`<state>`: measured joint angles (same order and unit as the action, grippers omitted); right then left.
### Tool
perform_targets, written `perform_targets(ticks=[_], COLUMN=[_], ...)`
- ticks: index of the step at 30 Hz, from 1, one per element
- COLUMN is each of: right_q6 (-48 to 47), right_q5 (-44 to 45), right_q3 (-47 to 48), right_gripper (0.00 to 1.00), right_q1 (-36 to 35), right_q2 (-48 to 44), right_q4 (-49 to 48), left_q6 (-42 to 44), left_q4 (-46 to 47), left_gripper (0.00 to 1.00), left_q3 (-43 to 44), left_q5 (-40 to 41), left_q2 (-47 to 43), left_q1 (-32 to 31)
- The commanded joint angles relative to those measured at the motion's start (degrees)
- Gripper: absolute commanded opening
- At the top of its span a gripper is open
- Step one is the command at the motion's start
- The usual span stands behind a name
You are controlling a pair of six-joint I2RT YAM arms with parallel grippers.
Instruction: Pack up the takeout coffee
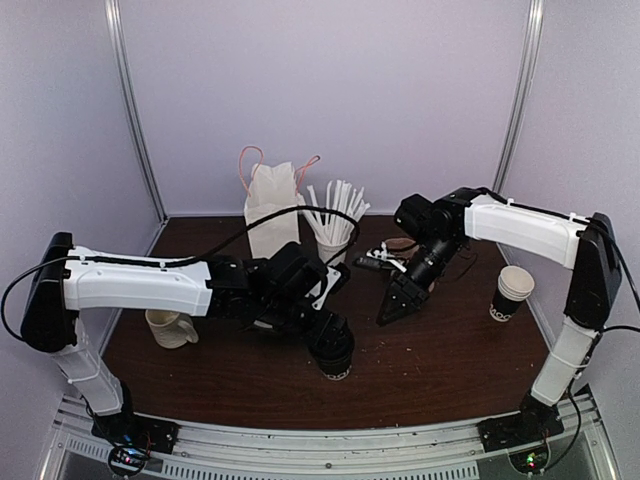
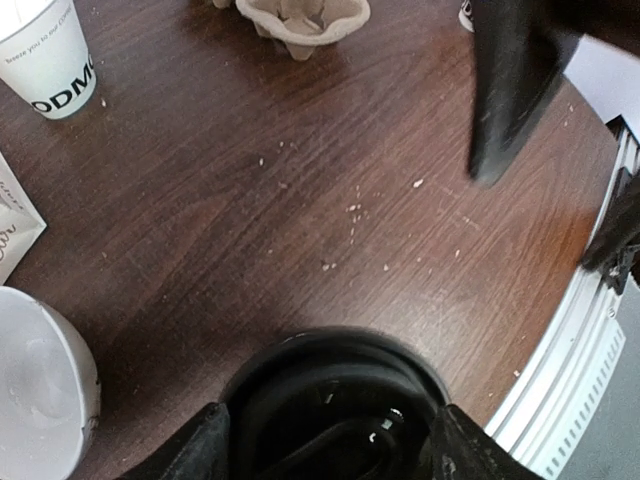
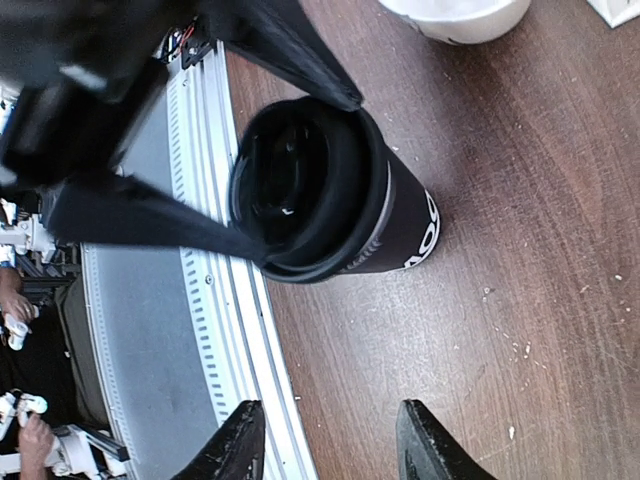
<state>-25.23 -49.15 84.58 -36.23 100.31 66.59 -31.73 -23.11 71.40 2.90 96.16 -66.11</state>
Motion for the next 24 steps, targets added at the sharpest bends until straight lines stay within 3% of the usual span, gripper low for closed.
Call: perform_targets(ticks=[1, 13, 19, 24], right_q6=[-2.37, -1.83, -2.20, -3.96], right_q5=[2.84, 4.39, 4.85, 6.28], right_q3=[-1.13, 0.41, -0.55, -0.67], right_gripper=[0.48, 0.48, 0.49, 0.49], right_q1=[0.08, -0.50, -1.10, -3.36], right_q2=[-3.53, -3.26, -4.75, -6.30], right_q4=[0.72, 0.25, -1.04, -0.71], left_q6=[2.90, 1.59, 1.89, 2.01], left_q4=[-1.67, -0.89, 4.92, 3.59], left_gripper=[0.69, 0.63, 0.75, 0.76], left_q3=[-0.40, -0.76, -2.53, -1.77], left_q5=[-0.49, -0.48, -1.54, 0.60], left_q2=[0.23, 0.93, -5.26, -9.76], left_q1=[-0.16, -0.14, -0.16, -0.14])
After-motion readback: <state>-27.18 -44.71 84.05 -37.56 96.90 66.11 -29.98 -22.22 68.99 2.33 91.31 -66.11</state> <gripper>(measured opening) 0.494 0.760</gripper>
